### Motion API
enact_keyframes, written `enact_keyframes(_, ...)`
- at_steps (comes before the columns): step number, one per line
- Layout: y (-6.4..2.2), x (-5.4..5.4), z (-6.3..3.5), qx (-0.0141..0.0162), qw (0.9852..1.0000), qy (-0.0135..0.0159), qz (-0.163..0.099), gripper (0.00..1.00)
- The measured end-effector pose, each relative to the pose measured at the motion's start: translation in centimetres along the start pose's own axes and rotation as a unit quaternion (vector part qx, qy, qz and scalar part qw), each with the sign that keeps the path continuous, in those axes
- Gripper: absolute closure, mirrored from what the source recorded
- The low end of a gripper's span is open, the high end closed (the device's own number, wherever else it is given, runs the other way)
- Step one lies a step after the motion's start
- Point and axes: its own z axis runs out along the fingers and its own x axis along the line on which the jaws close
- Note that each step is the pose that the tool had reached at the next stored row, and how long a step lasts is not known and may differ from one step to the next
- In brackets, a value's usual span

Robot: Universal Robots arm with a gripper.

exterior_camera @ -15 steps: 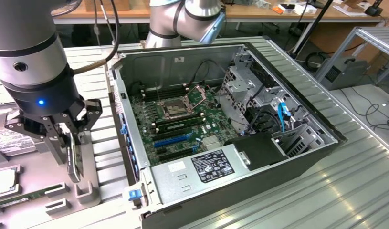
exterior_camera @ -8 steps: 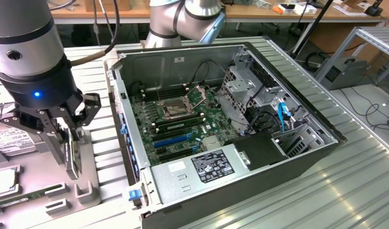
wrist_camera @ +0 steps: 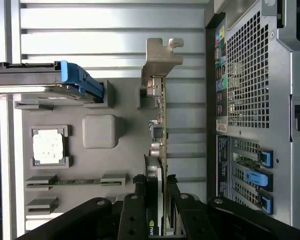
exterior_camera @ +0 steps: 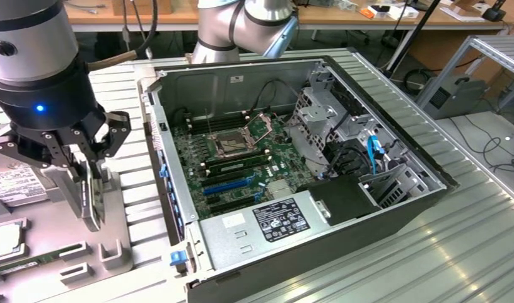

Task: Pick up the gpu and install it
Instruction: 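Pick up the gpu and move the gpu toward the slot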

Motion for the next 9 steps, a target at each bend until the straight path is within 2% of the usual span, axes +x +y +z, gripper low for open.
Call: enact_keyframes(9, 0.09, 0.0, -2.02, 0.0000, 1.0000, 0.0000, 0.000, 0.73)
